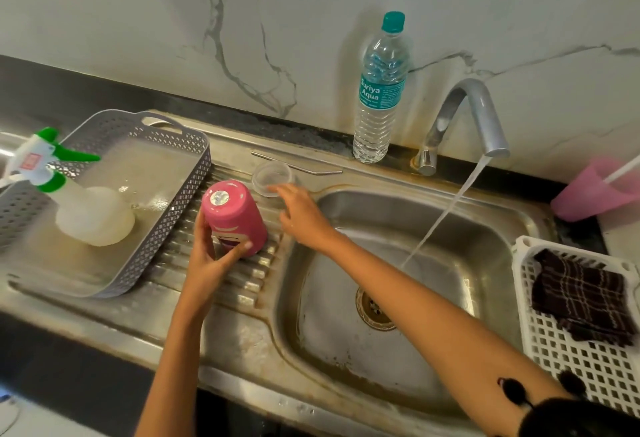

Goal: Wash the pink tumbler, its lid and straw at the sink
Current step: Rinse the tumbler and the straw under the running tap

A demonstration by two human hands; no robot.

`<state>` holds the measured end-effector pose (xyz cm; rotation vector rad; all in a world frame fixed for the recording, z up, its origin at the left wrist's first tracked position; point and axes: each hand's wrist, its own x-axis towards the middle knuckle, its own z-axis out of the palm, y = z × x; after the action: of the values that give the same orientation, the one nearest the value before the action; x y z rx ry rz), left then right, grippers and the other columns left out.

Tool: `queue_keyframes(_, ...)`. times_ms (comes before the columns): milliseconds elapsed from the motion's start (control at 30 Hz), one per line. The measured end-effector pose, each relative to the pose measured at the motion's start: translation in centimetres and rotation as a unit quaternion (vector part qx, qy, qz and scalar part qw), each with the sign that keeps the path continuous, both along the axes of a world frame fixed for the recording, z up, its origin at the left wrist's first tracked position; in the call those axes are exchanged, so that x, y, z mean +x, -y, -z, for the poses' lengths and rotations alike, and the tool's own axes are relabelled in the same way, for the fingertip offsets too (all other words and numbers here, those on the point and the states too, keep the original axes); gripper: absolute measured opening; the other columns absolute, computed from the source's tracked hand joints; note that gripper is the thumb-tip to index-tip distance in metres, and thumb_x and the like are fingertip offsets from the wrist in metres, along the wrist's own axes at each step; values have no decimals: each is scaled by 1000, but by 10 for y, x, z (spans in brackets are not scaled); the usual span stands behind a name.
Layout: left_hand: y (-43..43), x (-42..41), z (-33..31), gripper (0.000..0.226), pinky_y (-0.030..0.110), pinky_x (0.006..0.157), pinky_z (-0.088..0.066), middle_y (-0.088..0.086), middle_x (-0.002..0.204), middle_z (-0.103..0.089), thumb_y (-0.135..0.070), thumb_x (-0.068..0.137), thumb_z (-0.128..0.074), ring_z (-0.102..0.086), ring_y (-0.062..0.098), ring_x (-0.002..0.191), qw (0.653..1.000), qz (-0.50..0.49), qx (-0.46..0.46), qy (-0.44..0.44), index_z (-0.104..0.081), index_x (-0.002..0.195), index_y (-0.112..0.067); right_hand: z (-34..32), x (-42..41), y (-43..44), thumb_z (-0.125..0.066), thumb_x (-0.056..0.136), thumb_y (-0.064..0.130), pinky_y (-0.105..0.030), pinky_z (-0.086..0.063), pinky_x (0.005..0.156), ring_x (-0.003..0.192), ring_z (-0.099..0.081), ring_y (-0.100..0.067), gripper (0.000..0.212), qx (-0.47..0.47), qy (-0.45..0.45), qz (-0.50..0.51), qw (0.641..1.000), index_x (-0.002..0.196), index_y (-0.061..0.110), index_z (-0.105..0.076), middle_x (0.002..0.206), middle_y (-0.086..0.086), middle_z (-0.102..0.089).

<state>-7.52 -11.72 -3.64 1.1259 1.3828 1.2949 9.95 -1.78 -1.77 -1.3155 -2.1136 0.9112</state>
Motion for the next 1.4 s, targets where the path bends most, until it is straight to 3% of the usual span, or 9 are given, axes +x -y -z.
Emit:
queue_keyframes(200, 6, 4, 4, 106, 44, 112, -38, -7, 150, -41, -33, 63, -88, -44, 11, 136, 1000, -17, -6, -7, -27, 149, -38, 10, 5, -34, -51, 85, -15, -35, -37, 107, 123, -45, -27, 45, 124, 118, -26, 985, 127, 0, -57, 125, -15, -57)
queue_keyframes(333, 17, 14, 0, 111, 21, 111, -29, -14, 154, -30, -48, 58, -84, -32, -6, 137, 997, -61, -15, -33, -22, 150, -38, 12, 3, -43, -59, 87, -4, -38, -50, 87, 100, -56, -28, 17, 132, 134, -4, 982, 100, 1, -69, 107, -15, -59)
queue_keyframes(433, 32, 21, 1, 113, 23, 112, -24, -8, 160, -18, -57, 61, -79, -24, 2, 143, 993, -104, -22, -53, -16, 152, -37, 14, 12, -36, -60, 86, -5, -39, -51, 81, 93, -59, -31, 12, 131, 131, 2, 983, 93, -2, -69, 99, -17, -61)
queue_keyframes(733, 76, 72, -21, 51, 37, 109, -39, 5, 141, -41, -31, 93, -54, -44, 11, 129, 957, -258, 93, -94, -36, 140, -18, 11, 115, 42, -54, 94, 7, -34, -38, 100, 115, -46, -24, 17, 103, 110, 58, 987, 111, 3, -57, 118, -12, -57)
queue_keyframes(933, 72, 154, -40, 28, 26, 91, -48, 2, 118, -57, -17, 95, -51, -57, 15, 108, 981, -145, 123, -43, -49, 123, -14, 5, 199, 65, -49, 99, 13, -34, -38, 96, 119, -46, -24, 14, 46, 217, 98, 970, 111, 7, -53, 123, -10, -56)
queue_keyframes(1100, 32, 228, -24, 23, 15, 91, -43, -6, 123, -54, -28, 100, -53, -53, 9, 116, 998, 3, -55, 20, -51, 123, -27, -10, 222, 73, -49, 99, 15, -35, -39, 98, 118, -46, -24, 19, 43, 205, 141, 968, 116, 6, -54, 123, -10, -56)
queue_keyframes(1200, -6, 257, -7, 46, 38, 103, -45, -5, 133, -50, -55, 99, -40, -52, 21, 122, 962, 81, -217, 143, -45, 135, -29, -18, 223, 79, -49, 99, 17, -37, -35, 105, 117, -48, -23, 21, 46, 186, 133, 973, 116, 7, -54, 122, -9, -56)
queue_keyframes(1267, -28, 269, 0, 59, 44, 97, -50, 2, 132, -58, -65, 96, -32, -57, 24, 117, 937, 123, -253, 207, -52, 134, -25, -22, 223, 83, -52, 97, 20, -33, -34, 106, 110, -52, -19, 18, 60, 180, 117, 975, 111, 9, -55, 116, -5, -59)
queue_keyframes(1400, -53, 281, -2, 59, 39, 88, -52, 13, 110, -69, -61, 96, -38, -66, 27, 103, 907, 152, -256, 299, -63, 123, -15, -21, 216, 89, -58, 87, 26, -33, -50, 76, 81, -57, -15, 11, 57, 141, 130, 980, 87, 16, -53, 91, 1, -59)
